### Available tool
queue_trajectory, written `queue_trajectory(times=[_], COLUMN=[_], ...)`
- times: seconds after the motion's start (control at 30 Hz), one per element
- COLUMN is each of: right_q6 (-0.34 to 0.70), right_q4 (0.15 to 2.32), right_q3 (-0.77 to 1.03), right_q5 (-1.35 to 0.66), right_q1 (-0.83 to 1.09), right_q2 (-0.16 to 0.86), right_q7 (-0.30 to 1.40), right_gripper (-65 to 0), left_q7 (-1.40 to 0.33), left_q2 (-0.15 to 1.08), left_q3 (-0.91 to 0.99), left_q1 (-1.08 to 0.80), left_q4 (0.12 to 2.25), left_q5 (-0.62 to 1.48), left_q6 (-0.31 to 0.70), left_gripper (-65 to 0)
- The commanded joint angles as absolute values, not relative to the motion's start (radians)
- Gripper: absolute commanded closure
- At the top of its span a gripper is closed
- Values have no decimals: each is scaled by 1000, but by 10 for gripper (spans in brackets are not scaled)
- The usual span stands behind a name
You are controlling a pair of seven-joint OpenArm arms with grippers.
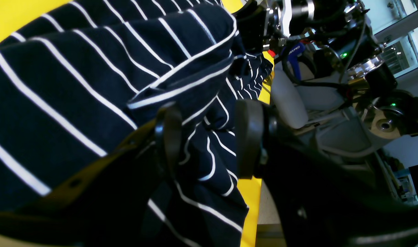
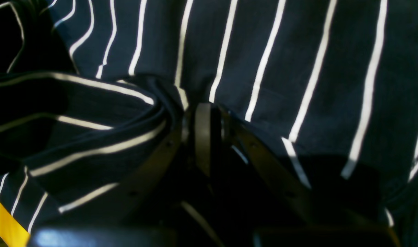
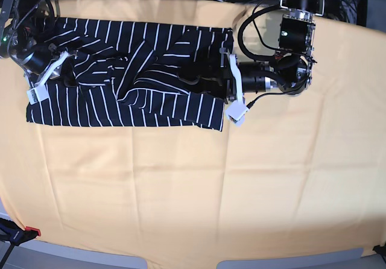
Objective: Fold the T-shirt properly
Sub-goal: 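Lay the folded hem end onto the strip and press it flat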
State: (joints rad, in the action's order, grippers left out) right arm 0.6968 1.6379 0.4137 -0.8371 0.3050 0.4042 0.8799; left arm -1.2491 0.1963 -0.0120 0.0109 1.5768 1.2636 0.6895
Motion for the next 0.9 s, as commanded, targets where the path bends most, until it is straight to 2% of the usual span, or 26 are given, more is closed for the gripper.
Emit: queue_trajectory(times=[0.0,0.07,0.17,0.2,0.43,0.57,0.6,0.7,0.73,0.87], right_q6=[698,698,698,698,698,698,698,698,698,698], right_q4=[1652,1652,1652,1652,1652,1652,1652,1652,1652,1652], right_q3=[419,419,419,419,419,419,419,419,419,419], right_q5=[-841,-841,-841,-841,-841,-841,-841,-856,-872,-910], right_q1=[302,302,302,302,302,302,302,302,302,302], right_q2=[421,421,421,421,421,421,421,421,421,421], right_q7=[875,875,871,870,871,871,871,872,875,876], right_gripper=[-67,-67,-67,-67,-67,-67,-67,-67,-67,-67], left_q7=[-1230,-1230,-1230,-1230,-1238,-1242,-1242,-1236,-1223,-1163], left_q2=[196,197,197,197,197,200,200,200,200,199], left_q3=[-8,-8,-8,-8,-8,-8,-8,-8,-8,-10], left_q1=[25,25,25,25,25,26,27,31,31,31], left_q4=[1594,1594,1594,1594,1594,1594,1594,1595,1594,1595], left_q5=[1294,1294,1294,1294,1425,1367,1338,1255,1237,1164], left_q6=[698,698,698,698,698,698,698,698,698,698], left_gripper=[-265,-209,-32,0,0,0,-26,-266,-325,-338])
